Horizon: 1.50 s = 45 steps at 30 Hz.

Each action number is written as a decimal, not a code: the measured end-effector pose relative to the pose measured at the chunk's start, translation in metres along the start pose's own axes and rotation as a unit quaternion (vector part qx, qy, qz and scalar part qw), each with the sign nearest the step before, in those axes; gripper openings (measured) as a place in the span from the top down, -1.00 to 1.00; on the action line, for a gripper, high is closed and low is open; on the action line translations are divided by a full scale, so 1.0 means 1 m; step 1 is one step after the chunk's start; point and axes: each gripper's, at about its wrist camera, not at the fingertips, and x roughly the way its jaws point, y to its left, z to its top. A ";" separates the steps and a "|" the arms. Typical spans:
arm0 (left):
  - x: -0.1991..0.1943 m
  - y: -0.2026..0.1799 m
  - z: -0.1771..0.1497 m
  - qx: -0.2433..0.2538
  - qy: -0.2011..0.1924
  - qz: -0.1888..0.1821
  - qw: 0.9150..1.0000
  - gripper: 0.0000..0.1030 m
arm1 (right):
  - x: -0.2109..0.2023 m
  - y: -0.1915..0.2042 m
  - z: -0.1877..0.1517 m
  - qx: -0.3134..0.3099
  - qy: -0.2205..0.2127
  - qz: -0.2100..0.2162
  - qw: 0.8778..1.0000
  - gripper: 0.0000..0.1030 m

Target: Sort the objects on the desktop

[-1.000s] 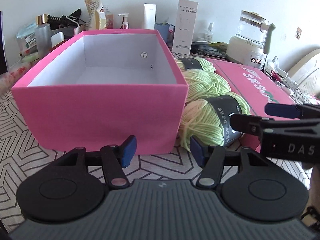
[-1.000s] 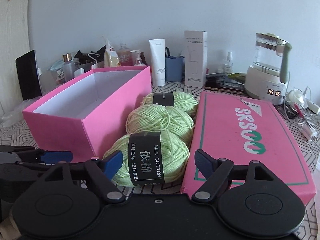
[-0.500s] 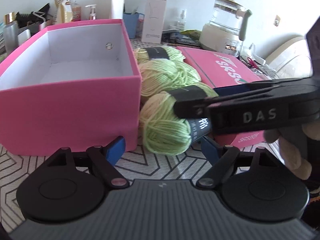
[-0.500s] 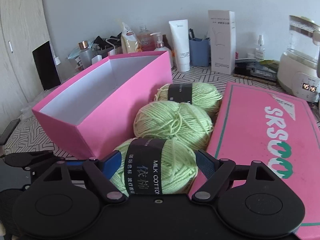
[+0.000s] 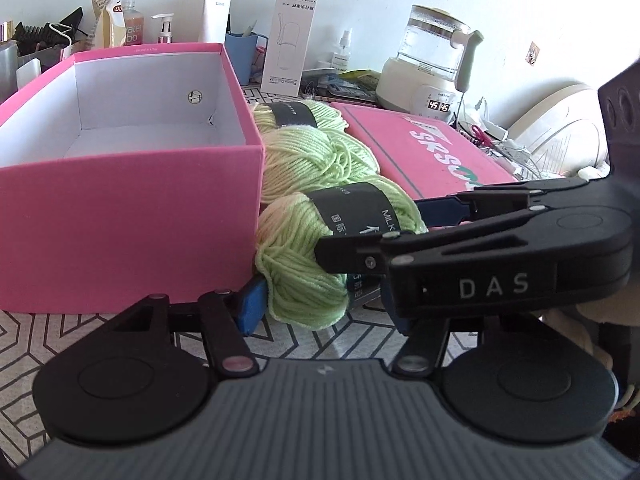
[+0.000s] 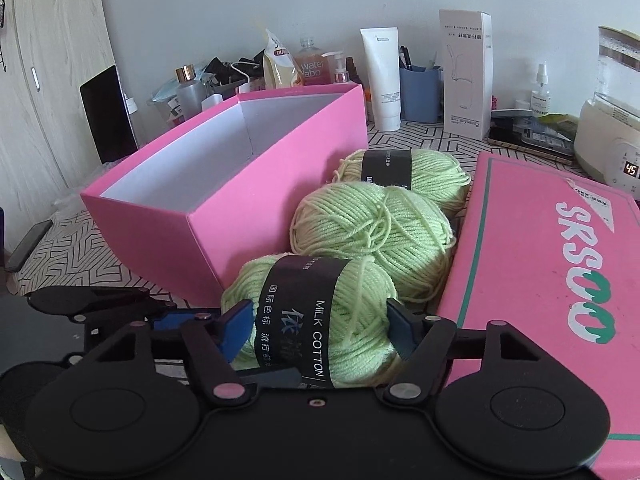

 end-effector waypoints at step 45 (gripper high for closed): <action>-0.104 0.052 -0.090 0.153 0.052 -0.013 0.987 -0.24 | -0.054 0.044 -0.164 0.091 0.099 0.106 0.985 -0.61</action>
